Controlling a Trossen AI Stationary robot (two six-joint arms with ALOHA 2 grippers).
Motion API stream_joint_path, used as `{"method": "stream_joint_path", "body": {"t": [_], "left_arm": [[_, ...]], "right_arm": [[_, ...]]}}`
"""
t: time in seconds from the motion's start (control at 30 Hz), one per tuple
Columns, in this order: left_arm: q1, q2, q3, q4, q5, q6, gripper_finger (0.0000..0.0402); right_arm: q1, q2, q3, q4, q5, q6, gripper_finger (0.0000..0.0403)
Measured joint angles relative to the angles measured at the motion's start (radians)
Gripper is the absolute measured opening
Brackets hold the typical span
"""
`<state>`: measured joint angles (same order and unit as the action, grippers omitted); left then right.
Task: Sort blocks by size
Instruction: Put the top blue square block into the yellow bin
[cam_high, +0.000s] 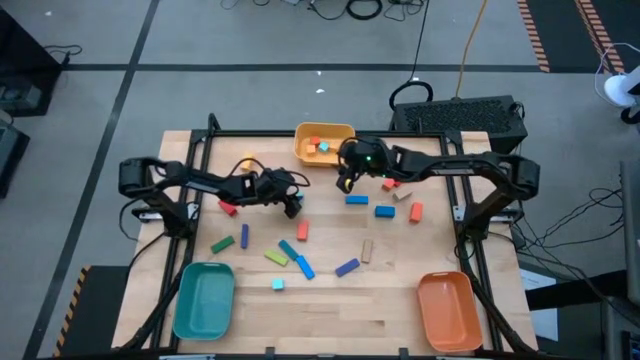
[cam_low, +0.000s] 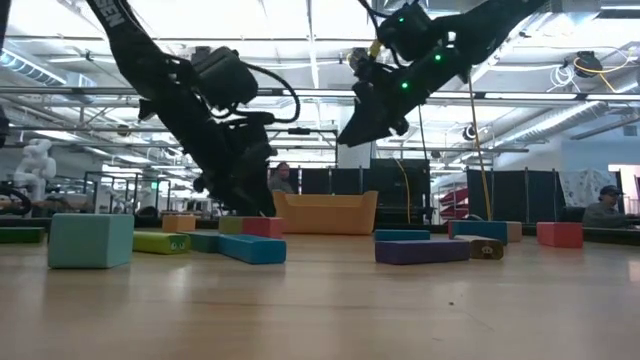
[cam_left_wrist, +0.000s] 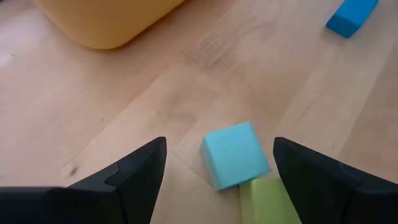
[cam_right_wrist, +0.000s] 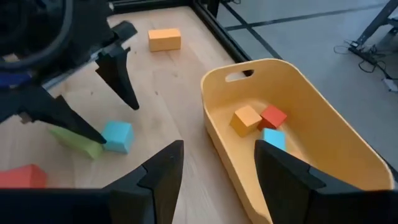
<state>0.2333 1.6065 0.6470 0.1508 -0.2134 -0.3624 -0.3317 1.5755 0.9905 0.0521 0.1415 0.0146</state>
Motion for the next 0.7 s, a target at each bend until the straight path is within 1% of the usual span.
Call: {"method": "stream_joint_path", "body": {"t": [0.07, 0.33, 0.43, 0.57, 0.7], "left_arm": [[0.000, 0.018, 0.000, 0.016, 0.000, 0.000, 0.0297], [0.001, 0.071, 0.002, 0.073, 0.000, -0.002, 0.0297], [0.001, 0.073, 0.003, 0.072, 0.000, -0.006, 0.0287], [0.007, 0.073, 0.003, 0.071, 0.026, -0.006, 0.0250], [0.020, 0.075, 0.001, 0.060, 0.052, 0.000, 0.0194]], "right_arm": [[0.000, -0.008, -0.008, 0.010, 0.016, 0.000, 0.0182], [0.002, -0.010, -0.011, 0.015, 0.018, 0.004, 0.0182], [0.007, -0.010, -0.011, 0.022, 0.019, 0.004, 0.0182], [0.020, -0.010, -0.011, 0.027, 0.019, 0.004, 0.0182], [0.036, -0.010, -0.011, 0.027, 0.019, 0.004, 0.0182]]}}
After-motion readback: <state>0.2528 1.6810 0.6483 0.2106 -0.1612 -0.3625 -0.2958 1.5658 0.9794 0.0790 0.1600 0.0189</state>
